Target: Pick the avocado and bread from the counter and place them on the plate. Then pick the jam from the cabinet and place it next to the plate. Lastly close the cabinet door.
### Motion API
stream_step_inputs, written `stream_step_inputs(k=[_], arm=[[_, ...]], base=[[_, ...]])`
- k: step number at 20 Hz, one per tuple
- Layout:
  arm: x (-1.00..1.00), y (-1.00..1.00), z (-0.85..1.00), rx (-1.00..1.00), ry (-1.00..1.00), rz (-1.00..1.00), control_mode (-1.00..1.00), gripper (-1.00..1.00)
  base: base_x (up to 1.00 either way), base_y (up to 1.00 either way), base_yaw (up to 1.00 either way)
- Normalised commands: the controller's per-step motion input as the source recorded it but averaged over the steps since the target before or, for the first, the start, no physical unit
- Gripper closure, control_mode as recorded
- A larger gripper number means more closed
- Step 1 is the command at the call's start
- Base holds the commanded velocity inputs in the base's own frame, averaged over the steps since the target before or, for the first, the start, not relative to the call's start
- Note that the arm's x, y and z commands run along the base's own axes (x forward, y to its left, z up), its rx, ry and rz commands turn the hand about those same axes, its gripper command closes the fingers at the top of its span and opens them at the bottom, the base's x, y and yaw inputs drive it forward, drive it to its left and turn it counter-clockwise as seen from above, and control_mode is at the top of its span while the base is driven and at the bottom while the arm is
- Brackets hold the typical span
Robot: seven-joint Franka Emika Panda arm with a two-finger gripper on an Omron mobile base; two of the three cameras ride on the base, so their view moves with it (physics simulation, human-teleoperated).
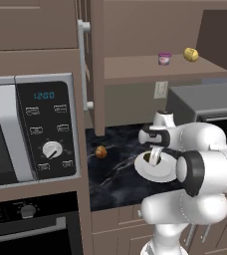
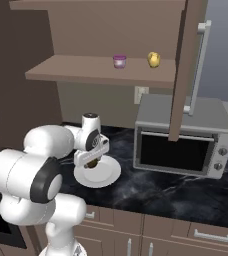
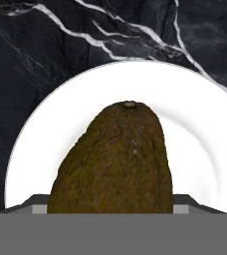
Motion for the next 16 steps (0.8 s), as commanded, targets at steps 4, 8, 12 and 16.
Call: stream_step_inputs(k=[4, 8, 12, 16], arm=[[0.0, 0.0, -0.22, 0.0, 0.0, 0.0, -1.0, 1.0], [0.0, 0.0, -0.14, 0.0, 0.0, 0.0, -1.0, 1.0], [0.01, 0.0, -0.05, 0.0, 0.0, 0.0, -1.0, 1.0], [0.0, 0.0, -0.01, 0.0, 0.0, 0.0, -1.0, 1.0]], base=[[0.0, 0.0, 0.0], [0.0, 0.0, 0.0], [0.0, 0.0, 0.0], [0.0, 0.0, 0.0]])
